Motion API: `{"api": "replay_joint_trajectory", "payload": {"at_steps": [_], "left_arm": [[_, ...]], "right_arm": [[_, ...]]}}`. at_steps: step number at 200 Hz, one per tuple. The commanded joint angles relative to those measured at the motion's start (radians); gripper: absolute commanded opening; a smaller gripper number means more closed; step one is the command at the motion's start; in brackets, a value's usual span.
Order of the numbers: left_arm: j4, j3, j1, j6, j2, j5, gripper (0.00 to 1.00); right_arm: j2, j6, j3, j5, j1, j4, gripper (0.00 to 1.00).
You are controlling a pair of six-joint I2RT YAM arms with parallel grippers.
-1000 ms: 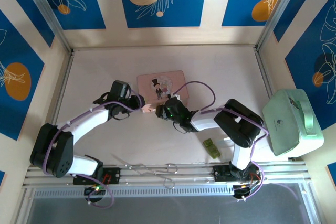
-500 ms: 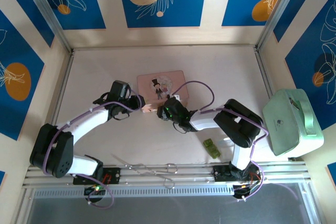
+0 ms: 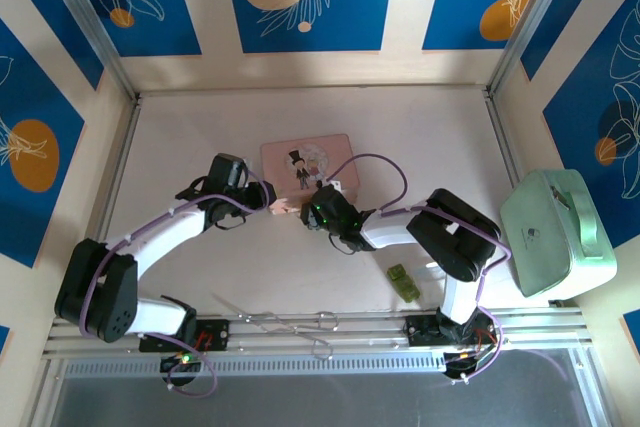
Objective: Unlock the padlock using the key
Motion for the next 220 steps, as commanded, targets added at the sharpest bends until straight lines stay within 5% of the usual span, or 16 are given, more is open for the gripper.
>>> {"api": "replay_joint_trajectory", "payload": {"at_steps": [1, 220], "left_arm": [[-0.024, -0.012, 0.008, 0.026, -0.019, 0.007, 0.46], [0.028, -0.051, 0.014, -0.002, 0.018, -0.008, 0.45]], "right_arm": [[0.014, -0.010, 0.005, 0.001, 0.001, -0.043, 0.24], [-0.070, 0.216, -0.173, -0.099, -0.075, 0.065, 0.06]]}}
